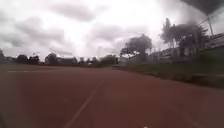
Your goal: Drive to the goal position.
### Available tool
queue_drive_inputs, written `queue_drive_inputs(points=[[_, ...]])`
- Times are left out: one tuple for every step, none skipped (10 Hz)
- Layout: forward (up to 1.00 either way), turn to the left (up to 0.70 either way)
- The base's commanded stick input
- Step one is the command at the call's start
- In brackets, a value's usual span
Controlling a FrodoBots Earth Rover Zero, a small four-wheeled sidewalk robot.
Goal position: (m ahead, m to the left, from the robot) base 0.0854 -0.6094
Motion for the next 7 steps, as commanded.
queue_drive_inputs(points=[[0.70,0.00],[0.70,0.00],[0.70,0.00],[0.70,0.00],[0.70,0.00],[0.70,0.00],[0.70,0.00]])
